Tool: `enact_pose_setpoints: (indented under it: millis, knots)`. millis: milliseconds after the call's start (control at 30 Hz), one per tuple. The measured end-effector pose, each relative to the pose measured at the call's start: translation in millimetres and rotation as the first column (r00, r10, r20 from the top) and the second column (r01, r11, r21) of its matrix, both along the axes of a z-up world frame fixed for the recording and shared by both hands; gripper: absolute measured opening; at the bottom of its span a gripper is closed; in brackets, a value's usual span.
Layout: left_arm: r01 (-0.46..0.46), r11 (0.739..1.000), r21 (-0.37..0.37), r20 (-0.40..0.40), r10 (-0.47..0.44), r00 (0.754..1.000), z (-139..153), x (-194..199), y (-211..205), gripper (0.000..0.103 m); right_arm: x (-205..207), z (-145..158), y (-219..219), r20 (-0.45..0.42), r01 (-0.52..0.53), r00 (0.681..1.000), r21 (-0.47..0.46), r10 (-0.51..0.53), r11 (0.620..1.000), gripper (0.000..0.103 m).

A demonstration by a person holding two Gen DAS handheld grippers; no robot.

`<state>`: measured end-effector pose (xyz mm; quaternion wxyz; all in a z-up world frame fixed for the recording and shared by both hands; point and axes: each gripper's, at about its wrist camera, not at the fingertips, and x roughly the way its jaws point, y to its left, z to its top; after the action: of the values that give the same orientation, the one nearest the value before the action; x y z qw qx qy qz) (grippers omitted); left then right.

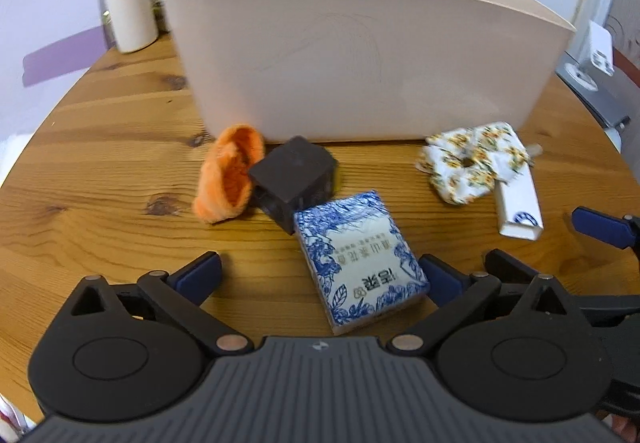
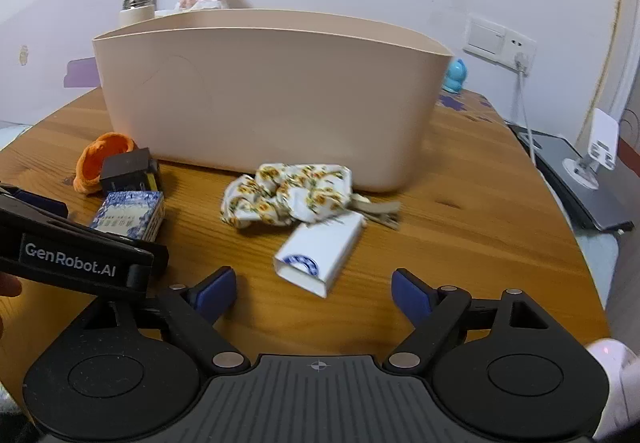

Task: Organize objects
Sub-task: 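Grasp the blue-and-white box with left tool while right tool grasps the white box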

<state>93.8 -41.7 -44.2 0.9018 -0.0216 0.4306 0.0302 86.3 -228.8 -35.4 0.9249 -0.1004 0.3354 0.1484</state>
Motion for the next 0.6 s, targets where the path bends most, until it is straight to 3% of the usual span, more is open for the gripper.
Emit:
enact_pose_setpoints:
  millis: [200,300,400,467,600]
  knots:
    - [-0.008,1.000,-0.001,-0.012,0.008,1.000,2,6,14,0.101,2,-1,13,0.024,-0.019,1.000,-0.009,0.019,1.000,0.086]
    - [-0.009,1.000,-0.014,-0.011,0.009,1.000,5,4,22,0.093,5,-1,12,0.015,-0.010,1.000,0.011,0.010,1.000,0.086]
    - [0.007,1.000,-0.026,-0.009,-0.007,1.000,8,-1,30,0.085,8,0,8,-0.003,0.004,1.000,0.047,-0.004,0.999,0.077]
    - [0.023,1.000,0.004,-0.008,-0.023,1.000,9,-6,31,0.073,10,1,7,-0.014,0.013,1.000,0.067,-0.012,0.998,0.072]
    - [0.053,0.998,0.015,0.006,-0.053,0.999,9,-16,35,0.065,7,2,13,-0.011,0.007,1.000,0.071,-0.006,0.997,0.045]
